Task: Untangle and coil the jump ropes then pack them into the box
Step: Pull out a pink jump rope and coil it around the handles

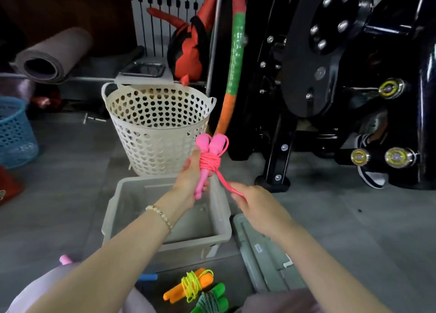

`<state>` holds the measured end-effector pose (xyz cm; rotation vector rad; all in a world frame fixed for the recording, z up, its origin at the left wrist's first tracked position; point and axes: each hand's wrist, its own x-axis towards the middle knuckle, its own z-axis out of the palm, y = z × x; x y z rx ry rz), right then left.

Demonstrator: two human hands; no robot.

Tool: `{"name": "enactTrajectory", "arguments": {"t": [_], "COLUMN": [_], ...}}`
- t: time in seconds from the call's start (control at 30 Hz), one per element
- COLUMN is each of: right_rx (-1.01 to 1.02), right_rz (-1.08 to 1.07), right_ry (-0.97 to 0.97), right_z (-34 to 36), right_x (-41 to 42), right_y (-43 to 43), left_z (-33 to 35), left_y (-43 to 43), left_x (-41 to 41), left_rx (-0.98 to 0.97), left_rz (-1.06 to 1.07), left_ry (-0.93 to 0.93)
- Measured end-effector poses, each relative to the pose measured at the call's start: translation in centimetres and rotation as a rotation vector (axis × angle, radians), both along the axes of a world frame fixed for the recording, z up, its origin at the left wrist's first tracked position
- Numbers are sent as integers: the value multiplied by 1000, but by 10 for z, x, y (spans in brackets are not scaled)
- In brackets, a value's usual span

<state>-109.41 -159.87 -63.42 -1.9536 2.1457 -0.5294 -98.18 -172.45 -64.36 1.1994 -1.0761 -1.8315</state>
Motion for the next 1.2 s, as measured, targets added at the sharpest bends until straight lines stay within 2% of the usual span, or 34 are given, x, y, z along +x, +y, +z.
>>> {"name": "enactTrajectory", "arguments": {"t": [0.07, 0.17, 0.23, 0.37, 0.47, 0.53, 0.7, 0.87, 1.07, 1.2], "right_rx": [-12, -58, -169, -248, -304, -314, -210, -138, 115, 187], "right_rz": [50, 119, 152, 151, 71, 66, 94, 112, 176, 182], "right_ry": [101, 237, 97, -179, -450, -521, -636, -656, -941, -1146], "right_z": [7, 19, 29, 39, 47, 50, 46, 37, 41, 42], "right_x": [7, 8, 4, -4, -11, -14, -11, 1, 6, 11], "right_y": [-1, -7, -7, -7, -10, -11, -16, -23, -30, -36], "left_z": [-1, 5, 13, 21, 27, 32, 30, 30, 42, 47], "left_y": [2, 12, 18, 27, 32, 34, 37, 38, 32, 22], "left_x": [-2, -1, 4, 13, 17, 21, 35, 46, 70, 90], "left_rx": [-55, -294, -453, -605, -589, -582, -687, -767, -789, -761], "left_rz": [9, -71, -185, -407, -540, -613, -797, -925, -1003, -875], "left_ry": [-33, -119, -185, -349, -434, -445, -428, -470, -382, -289]}}
